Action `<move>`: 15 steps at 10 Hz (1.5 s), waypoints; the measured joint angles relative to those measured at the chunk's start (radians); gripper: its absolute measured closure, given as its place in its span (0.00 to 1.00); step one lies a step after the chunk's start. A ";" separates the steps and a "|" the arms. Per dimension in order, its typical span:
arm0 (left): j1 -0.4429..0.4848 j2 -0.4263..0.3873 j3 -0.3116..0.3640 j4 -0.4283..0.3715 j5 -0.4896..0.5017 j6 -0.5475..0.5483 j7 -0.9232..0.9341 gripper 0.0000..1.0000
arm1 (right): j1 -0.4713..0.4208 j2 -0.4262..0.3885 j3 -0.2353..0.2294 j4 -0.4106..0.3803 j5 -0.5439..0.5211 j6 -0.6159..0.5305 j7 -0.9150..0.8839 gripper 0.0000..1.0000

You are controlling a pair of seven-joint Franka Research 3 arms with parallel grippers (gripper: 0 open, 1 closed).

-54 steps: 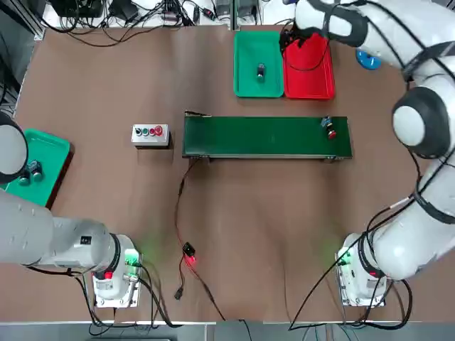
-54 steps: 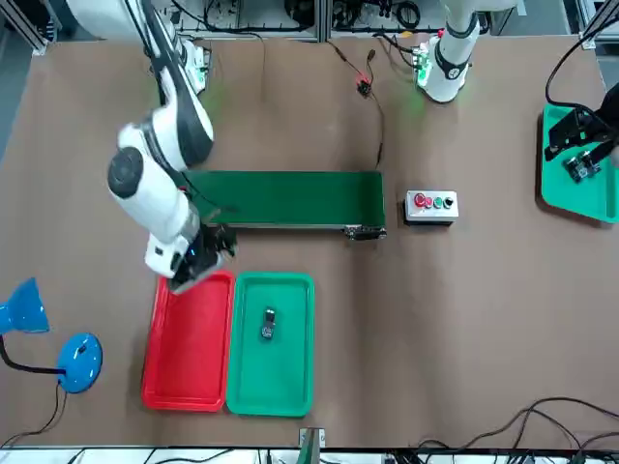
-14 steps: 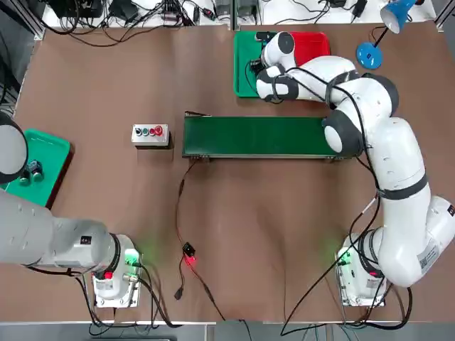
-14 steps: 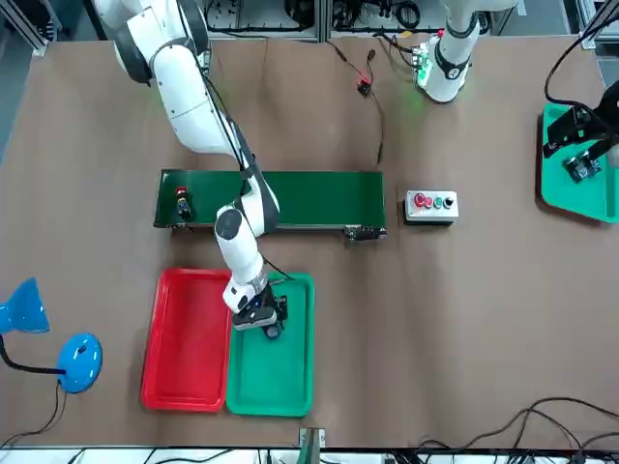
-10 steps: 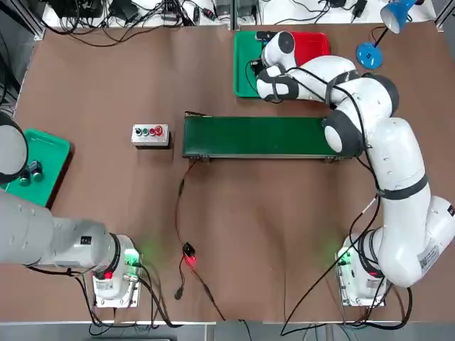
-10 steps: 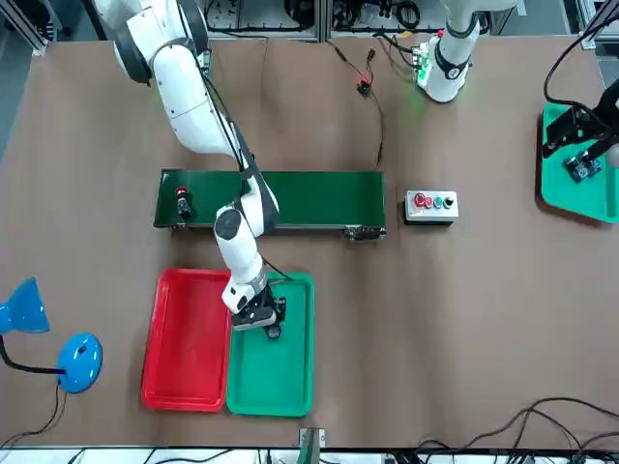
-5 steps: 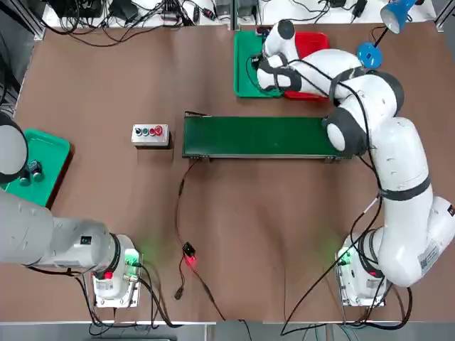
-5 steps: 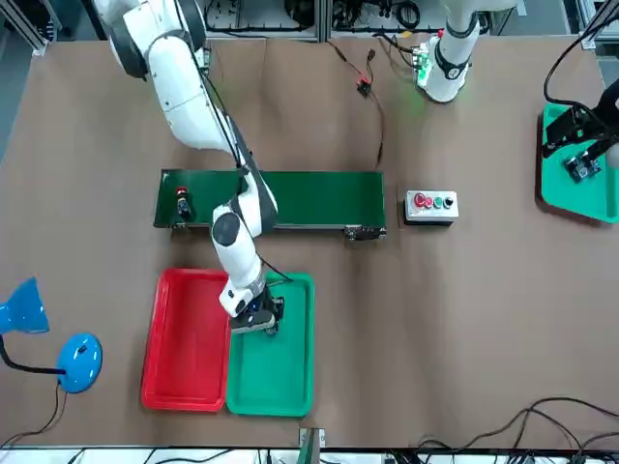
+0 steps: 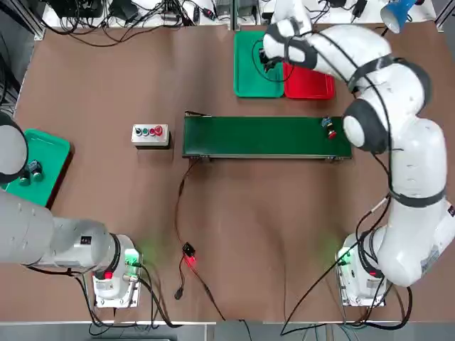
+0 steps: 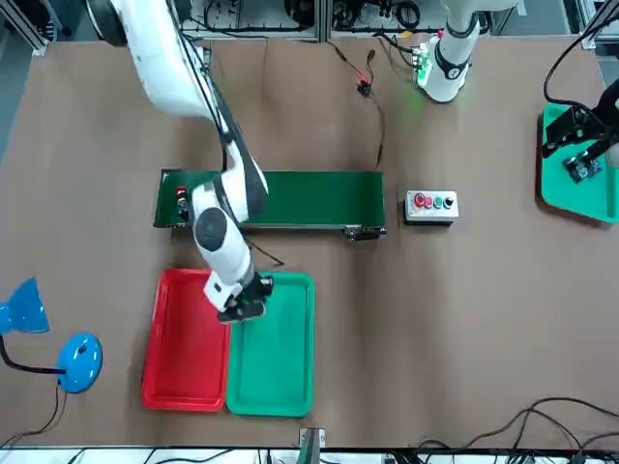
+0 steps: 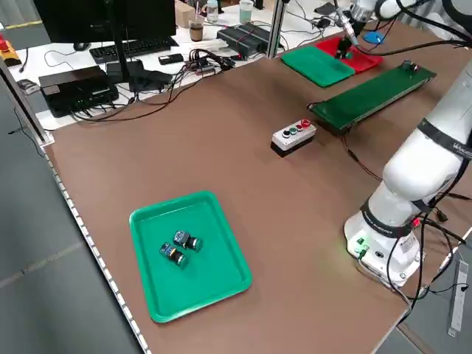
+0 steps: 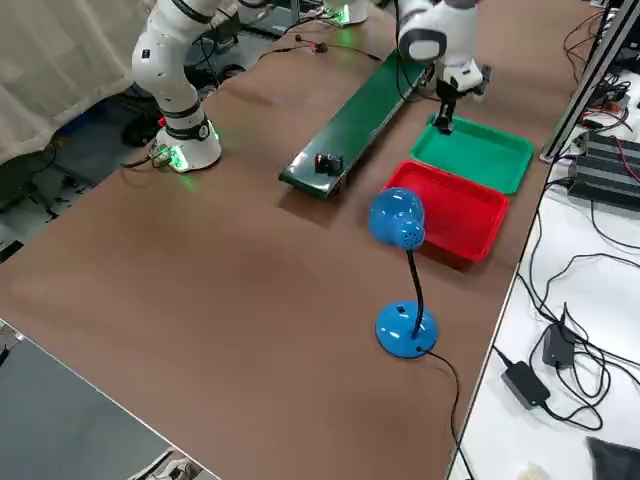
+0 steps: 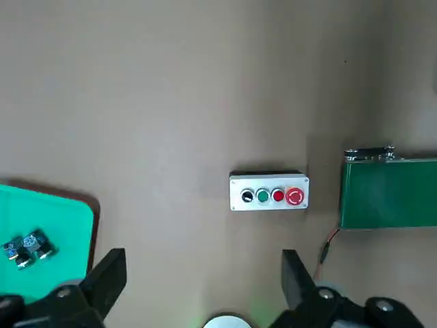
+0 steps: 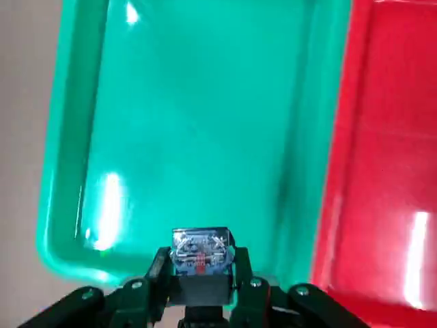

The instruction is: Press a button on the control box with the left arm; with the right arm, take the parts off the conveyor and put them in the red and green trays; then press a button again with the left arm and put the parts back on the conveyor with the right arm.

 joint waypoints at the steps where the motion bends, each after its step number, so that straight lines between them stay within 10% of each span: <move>1: 0.000 0.000 0.000 0.000 0.000 0.000 0.000 0.00 | -0.008 -0.090 -0.002 -0.094 -0.001 -0.012 -0.029 0.59; 8: 0.000 0.000 0.000 0.000 0.000 0.000 0.000 0.00 | -0.014 -0.447 0.005 -0.772 -0.008 0.308 -0.148 0.59; 15: -0.001 0.000 0.000 0.000 0.000 0.000 0.000 0.00 | 0.119 -0.510 0.019 -0.819 -0.008 0.353 0.036 0.59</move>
